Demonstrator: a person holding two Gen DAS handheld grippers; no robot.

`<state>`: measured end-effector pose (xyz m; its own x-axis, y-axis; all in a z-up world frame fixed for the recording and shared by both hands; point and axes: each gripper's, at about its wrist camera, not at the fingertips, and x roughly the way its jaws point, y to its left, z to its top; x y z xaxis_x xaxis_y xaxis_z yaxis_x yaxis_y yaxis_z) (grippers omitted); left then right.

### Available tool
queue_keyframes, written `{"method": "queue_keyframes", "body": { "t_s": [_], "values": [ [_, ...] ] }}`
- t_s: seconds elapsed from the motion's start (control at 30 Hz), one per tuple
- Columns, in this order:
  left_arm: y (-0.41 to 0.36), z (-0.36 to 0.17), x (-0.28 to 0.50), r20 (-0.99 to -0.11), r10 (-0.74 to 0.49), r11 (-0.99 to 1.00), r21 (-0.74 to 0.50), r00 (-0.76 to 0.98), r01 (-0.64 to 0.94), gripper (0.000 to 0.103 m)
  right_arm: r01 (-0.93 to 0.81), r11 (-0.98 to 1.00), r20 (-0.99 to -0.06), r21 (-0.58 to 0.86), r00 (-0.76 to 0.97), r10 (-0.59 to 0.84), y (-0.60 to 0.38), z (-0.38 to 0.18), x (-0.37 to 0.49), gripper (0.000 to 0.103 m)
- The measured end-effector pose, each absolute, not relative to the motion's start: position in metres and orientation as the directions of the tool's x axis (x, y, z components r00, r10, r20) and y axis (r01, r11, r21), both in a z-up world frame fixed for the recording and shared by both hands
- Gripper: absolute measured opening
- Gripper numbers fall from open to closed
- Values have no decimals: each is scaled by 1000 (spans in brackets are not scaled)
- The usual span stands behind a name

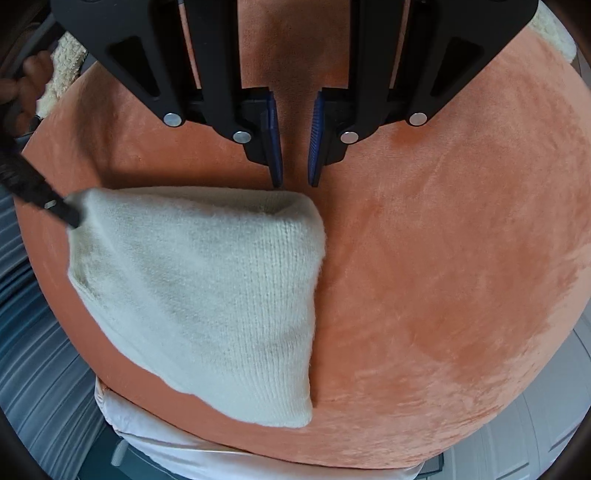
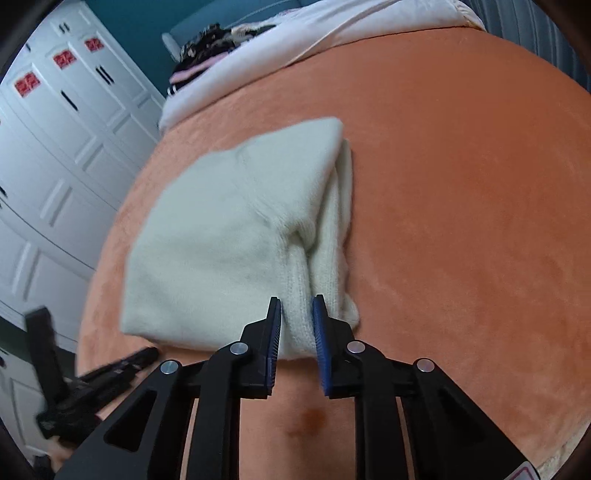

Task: Fold small clothes

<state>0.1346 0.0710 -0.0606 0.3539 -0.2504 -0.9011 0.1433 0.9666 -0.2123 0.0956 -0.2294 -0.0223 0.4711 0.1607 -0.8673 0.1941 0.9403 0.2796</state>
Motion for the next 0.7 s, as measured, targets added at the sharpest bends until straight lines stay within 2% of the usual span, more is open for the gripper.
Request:
{"method": "queue_keyframes", "body": {
  "t_s": [0.07, 0.13, 0.2, 0.23, 0.27, 0.3, 0.47, 0.6, 0.7],
  "values": [
    [71, -63, 134, -905, -236, 970, -200, 353, 137, 14, 198, 936, -866, 289, 470, 168, -230, -16, 99, 18],
    [74, -63, 133, -907, -228, 972, -193, 355, 131, 14, 198, 914, -841, 354, 495, 219, -233, -3, 99, 23],
    [77, -63, 134, -905, -236, 971, -207, 355, 120, 14, 181, 916, -849, 358, 471, 238, -234, -4, 101, 30],
    [78, -65, 134, -905, -234, 972, -205, 355, 116, 14, 172, 929, -863, 328, 454, 221, -231, -9, 107, 29],
    [79, -66, 136, -907, -229, 973, -201, 353, 115, 14, 165, 939, -875, 300, 439, 203, -229, -13, 111, 17],
    [80, -67, 139, -907, -227, 973, -202, 355, 108, 14, 163, 942, -879, 292, 433, 198, -230, -14, 114, 11],
    [86, -64, 140, -904, -231, 973, -208, 360, 100, 14, 142, 958, -823, 248, 553, 131, -230, 23, 109, 9],
    [90, -74, 143, -912, -225, 974, -212, 343, 75, 14, 172, 965, -887, 198, 451, 101, -233, -29, 123, 8],
    [86, -73, 144, -915, -209, 978, -192, 344, 83, 14, 139, 981, -887, 136, 458, 58, -222, -22, 125, 10]
  ]
}}
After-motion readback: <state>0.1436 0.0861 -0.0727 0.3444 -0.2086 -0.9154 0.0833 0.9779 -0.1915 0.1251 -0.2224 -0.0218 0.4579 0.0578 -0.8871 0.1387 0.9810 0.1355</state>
